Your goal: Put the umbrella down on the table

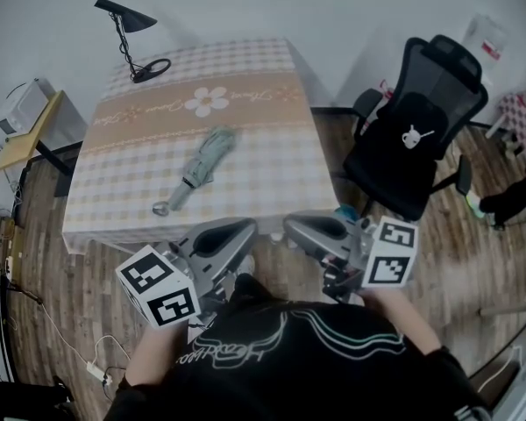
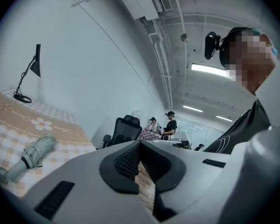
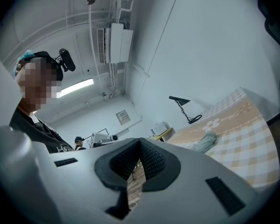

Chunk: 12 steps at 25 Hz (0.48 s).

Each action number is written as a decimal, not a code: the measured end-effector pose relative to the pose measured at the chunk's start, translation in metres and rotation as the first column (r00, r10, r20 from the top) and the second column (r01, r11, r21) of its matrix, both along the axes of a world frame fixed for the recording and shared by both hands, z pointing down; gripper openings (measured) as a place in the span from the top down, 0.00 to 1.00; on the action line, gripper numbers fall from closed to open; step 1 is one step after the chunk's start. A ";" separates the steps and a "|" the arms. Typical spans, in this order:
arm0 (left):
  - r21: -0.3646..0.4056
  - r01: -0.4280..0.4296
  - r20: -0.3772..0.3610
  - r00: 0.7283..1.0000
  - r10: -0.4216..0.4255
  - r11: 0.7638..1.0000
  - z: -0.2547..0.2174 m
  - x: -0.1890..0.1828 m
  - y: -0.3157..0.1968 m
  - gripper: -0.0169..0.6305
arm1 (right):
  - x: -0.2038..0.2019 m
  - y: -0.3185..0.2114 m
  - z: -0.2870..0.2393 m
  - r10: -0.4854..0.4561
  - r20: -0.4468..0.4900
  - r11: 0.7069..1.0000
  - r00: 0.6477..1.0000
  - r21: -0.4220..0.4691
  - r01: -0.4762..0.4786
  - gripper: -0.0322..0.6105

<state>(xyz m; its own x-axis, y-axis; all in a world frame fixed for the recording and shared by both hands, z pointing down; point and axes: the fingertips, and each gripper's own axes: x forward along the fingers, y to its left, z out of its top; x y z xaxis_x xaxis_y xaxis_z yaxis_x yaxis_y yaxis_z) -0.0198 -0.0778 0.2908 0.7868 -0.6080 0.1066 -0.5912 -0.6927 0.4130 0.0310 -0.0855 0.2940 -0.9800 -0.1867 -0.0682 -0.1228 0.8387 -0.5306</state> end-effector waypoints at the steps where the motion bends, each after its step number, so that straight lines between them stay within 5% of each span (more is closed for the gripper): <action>1: 0.000 0.001 0.000 1.000 -0.001 1.000 -0.001 0.000 0.000 0.98 | 0.000 0.001 0.000 -0.002 -0.001 1.000 1.000 -0.001 0.002 0.93; 12: 0.010 -0.003 0.033 0.999 0.002 1.000 0.001 0.005 0.009 0.98 | 0.000 0.005 0.001 -0.014 -0.005 1.000 1.000 -0.007 0.014 0.93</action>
<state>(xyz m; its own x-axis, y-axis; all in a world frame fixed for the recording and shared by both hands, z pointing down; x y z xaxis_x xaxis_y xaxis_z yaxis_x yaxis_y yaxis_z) -0.0152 -0.0684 0.2913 0.7845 -0.6071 0.1263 -0.6026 -0.6983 0.3862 0.0306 -0.0806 0.2951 -0.9829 -0.1732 -0.0626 -0.1134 0.8368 -0.5356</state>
